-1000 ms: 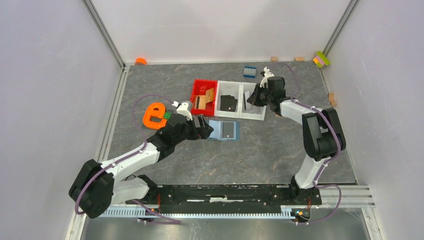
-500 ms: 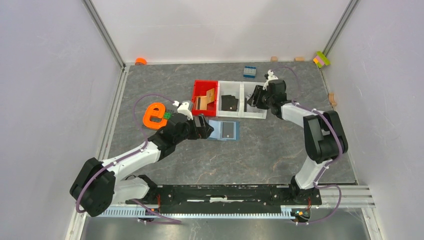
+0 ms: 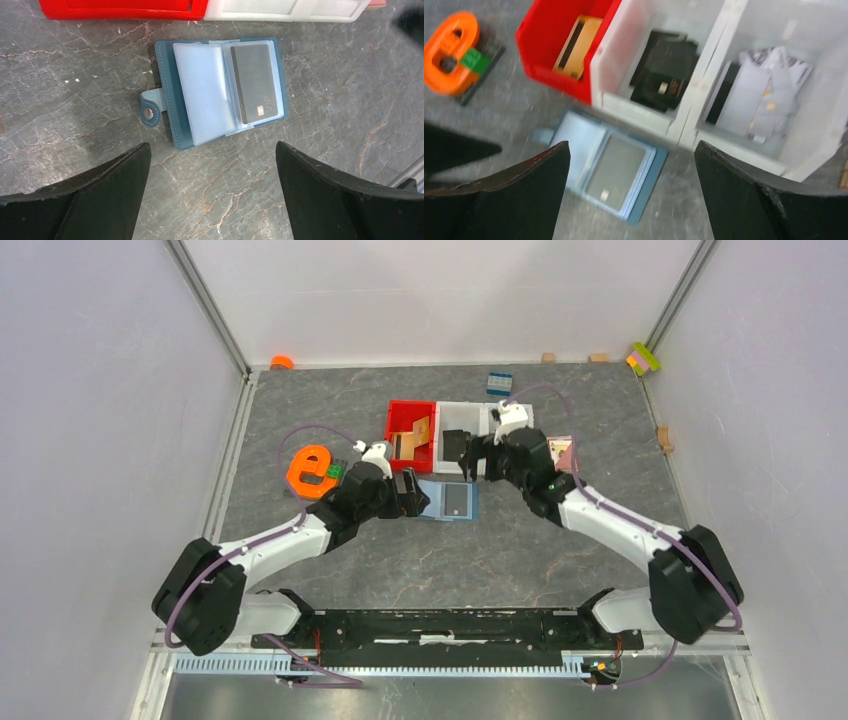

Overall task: Take the credit cards out of the card holder
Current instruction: Remove the credit card from the card holder.

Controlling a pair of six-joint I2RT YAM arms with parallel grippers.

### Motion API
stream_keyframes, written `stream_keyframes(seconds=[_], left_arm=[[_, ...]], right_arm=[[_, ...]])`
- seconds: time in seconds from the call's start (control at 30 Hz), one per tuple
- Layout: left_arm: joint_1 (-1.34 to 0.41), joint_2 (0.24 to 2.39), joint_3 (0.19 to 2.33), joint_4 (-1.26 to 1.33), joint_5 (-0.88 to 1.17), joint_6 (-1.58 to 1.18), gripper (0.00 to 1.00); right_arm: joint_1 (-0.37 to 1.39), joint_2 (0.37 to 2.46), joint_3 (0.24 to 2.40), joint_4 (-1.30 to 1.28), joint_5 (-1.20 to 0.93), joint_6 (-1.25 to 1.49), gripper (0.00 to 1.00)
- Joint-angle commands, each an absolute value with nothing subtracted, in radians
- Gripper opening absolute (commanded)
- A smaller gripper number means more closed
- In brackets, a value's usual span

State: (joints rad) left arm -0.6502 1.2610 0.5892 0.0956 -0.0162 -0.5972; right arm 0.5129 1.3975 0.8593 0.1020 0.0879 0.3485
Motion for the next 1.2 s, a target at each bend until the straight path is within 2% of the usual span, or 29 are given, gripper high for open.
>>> stream_keyframes(seconds=[0.0,0.17,0.33,0.6,0.8,0.9,1.03,1.17], left_arm=[[-0.651,1.294,0.646,0.078,-0.025,-0.557,1.00],[-0.641,1.358,0.667,0.063,-0.047,-0.564,1.00],[-0.621,1.460,0.719,0.033,-0.028,-0.547,1.00],[-0.603,1.572,0.789,-0.028,-0.005,-0.553,1.00],[-0.581,1.653,0.813,-0.005,0.145,-0.567,0.98],[-0.581,1.693,0.825,0.045,0.223,-0.569,0.87],[-0.581,1.728,0.831,0.086,0.318,-0.574,0.66],[-0.581,1.723,0.820,0.120,0.358,-0.583,0.41]], right_arm=[[0.571,1.261,0.711,0.129,0.220,0.327,0.98],[0.571,1.146,0.516,0.234,0.195,0.372,0.98],[0.571,1.179,0.366,0.417,0.161,0.438,0.98],[0.570,1.394,0.471,0.376,-0.019,0.439,0.95],[0.571,1.481,0.471,0.442,-0.144,0.472,0.91],[0.571,1.510,0.479,0.481,-0.232,0.481,0.85],[0.571,1.561,0.494,0.508,-0.316,0.505,0.83],[0.572,1.564,0.487,0.524,-0.322,0.519,0.82]])
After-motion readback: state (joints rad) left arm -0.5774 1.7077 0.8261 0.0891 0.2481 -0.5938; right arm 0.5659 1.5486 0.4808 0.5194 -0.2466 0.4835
